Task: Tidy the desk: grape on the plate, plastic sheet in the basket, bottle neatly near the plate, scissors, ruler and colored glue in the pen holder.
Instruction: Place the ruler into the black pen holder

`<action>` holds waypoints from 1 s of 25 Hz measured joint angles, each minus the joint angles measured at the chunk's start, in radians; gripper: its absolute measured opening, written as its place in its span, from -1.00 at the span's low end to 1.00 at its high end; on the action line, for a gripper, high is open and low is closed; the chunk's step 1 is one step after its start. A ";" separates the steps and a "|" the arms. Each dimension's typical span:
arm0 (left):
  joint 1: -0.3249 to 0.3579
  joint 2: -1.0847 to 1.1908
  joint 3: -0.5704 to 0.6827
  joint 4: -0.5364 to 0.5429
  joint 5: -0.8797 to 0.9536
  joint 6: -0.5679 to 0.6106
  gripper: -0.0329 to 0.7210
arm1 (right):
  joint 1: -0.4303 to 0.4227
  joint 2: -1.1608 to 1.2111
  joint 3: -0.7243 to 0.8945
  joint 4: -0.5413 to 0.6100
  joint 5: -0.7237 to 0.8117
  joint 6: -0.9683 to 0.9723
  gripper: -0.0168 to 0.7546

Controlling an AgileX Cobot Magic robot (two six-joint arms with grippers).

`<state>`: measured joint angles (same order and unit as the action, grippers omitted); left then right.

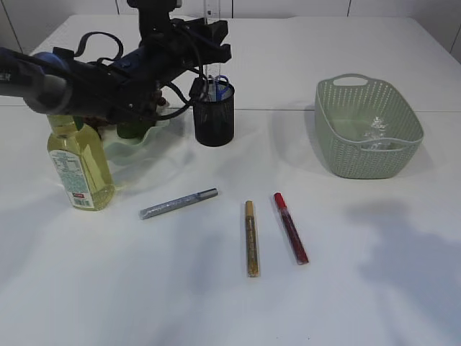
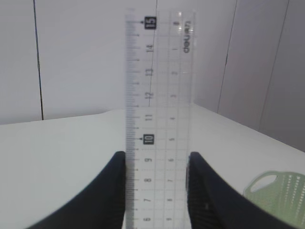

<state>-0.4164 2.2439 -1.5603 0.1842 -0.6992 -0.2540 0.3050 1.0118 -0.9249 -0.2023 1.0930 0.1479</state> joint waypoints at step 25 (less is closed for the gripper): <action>0.001 0.196 -0.210 0.000 0.047 0.048 -0.18 | 0.000 0.000 0.000 -0.028 -0.064 0.000 0.28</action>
<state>-0.4158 2.4404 -1.7701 0.1842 -0.6519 -0.2063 0.3050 1.0118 -0.9249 -0.2302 1.0285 0.1479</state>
